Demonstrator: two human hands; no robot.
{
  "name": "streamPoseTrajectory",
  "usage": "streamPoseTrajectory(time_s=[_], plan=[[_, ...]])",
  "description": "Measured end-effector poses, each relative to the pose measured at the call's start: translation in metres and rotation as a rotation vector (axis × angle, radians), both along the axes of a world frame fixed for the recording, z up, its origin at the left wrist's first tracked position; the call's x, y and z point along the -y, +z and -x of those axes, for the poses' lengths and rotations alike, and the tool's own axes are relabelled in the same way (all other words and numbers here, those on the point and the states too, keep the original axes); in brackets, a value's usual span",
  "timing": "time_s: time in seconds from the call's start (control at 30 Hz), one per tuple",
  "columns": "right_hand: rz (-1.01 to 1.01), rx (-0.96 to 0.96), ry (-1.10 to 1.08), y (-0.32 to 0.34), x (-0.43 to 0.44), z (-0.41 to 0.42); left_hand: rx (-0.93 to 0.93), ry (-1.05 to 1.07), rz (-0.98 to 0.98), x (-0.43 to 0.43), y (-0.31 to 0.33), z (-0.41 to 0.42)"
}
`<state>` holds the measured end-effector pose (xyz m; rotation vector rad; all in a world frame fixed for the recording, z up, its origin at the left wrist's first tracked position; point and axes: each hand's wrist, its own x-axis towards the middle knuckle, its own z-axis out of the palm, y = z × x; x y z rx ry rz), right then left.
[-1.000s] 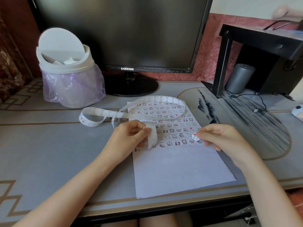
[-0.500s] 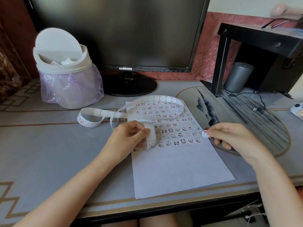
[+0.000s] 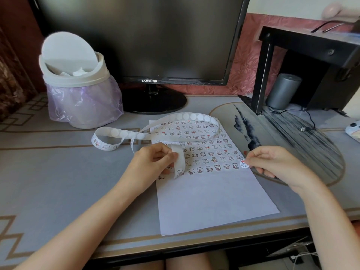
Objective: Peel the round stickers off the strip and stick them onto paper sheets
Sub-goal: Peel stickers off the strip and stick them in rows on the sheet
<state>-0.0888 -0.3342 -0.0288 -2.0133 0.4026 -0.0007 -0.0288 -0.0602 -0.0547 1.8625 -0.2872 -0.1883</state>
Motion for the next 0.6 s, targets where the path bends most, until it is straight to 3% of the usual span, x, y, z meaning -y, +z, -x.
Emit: streamPoseTrajectory(time_s=[0.6], plan=[[0.059,0.009,-0.012,-0.0102,0.0042,-0.0055,-0.003,0.001,-0.006,0.0001,0.0004,-0.0002]])
